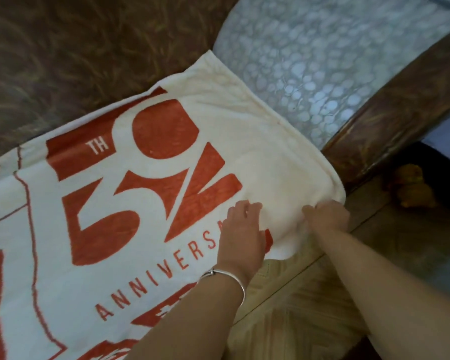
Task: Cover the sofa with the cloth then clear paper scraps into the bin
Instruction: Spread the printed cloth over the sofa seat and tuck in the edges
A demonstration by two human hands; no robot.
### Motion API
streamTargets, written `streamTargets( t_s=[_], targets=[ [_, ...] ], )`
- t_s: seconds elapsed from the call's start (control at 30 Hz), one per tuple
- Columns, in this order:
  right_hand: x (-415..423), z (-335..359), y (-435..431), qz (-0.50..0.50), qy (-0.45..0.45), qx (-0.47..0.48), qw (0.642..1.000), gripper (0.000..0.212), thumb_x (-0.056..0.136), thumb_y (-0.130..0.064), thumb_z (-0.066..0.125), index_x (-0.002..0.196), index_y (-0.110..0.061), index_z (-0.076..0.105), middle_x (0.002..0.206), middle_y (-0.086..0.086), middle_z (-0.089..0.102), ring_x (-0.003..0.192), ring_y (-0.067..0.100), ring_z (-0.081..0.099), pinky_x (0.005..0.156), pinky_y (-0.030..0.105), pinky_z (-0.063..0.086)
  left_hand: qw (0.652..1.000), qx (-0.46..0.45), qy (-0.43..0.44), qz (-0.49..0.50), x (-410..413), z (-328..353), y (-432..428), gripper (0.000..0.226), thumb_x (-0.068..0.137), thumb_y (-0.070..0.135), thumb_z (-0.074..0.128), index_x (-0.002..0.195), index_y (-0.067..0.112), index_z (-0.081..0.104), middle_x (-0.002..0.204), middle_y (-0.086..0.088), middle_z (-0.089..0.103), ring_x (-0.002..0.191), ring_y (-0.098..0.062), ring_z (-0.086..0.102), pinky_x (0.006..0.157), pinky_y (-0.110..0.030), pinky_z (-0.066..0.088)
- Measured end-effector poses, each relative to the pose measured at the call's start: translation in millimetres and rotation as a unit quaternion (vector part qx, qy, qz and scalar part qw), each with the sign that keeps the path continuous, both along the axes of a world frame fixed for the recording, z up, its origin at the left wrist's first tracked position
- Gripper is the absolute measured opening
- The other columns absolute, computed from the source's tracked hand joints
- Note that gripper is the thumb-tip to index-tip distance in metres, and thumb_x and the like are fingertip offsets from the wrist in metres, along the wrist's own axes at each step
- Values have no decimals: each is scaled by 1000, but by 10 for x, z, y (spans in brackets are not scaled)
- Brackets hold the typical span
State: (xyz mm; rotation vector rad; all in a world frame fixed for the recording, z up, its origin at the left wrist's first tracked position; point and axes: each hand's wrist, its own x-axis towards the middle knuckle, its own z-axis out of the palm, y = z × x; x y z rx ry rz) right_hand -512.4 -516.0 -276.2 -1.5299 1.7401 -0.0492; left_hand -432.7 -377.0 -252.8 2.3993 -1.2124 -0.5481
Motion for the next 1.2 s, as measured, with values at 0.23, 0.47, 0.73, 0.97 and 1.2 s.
streamTargets(
  t_s=[0.23, 0.47, 0.73, 0.97, 1.2],
  targets=[
    [105, 50, -127, 25, 13, 77, 997, 59, 86, -43, 59, 123, 3, 52, 124, 20, 55, 107, 34, 58, 87, 39, 51, 999, 21, -27, 13, 74, -3, -274, 46, 86, 13, 49, 131, 16, 43, 132, -4, 41, 123, -25, 38, 101, -35, 35],
    [144, 184, -163, 160, 172, -36, 971, 33, 94, -26, 49, 118, -5, 59, 122, 15, 59, 111, 30, 58, 86, 35, 48, 999, 6, -48, 22, 114, 9, -363, 49, 86, 12, 45, 134, 20, 41, 142, -1, 36, 133, -23, 30, 109, -36, 25],
    [246, 169, -27, 239, 239, -129, 932, 28, 98, -14, 43, 123, -4, 50, 127, 16, 54, 116, 30, 53, 91, 40, 48, 976, 182, -30, -113, 196, 25, -200, 73, 91, 26, 46, 149, 33, 3, 158, -2, -21, 144, -25, -26, 117, -46, -12],
    [323, 676, 424, 402, 350, -34, 845, 27, 95, -32, 46, 117, -19, 52, 128, 6, 52, 121, 24, 47, 109, 40, 31, 973, 219, 19, -72, 123, 415, 544, 53, 86, 5, 51, 137, 16, 43, 154, -9, 26, 145, -28, 18, 117, -48, 15],
    [525, 1517, 1249, 554, 199, -51, 807, 51, 95, -31, 41, 144, -23, 33, 147, 3, 42, 135, 24, 39, 109, 38, 31, 958, 233, 90, 138, 249, 1261, 1573, 45, 89, 8, 45, 133, 19, 45, 139, -6, 47, 128, -26, 46, 111, -40, 31]
  ],
)
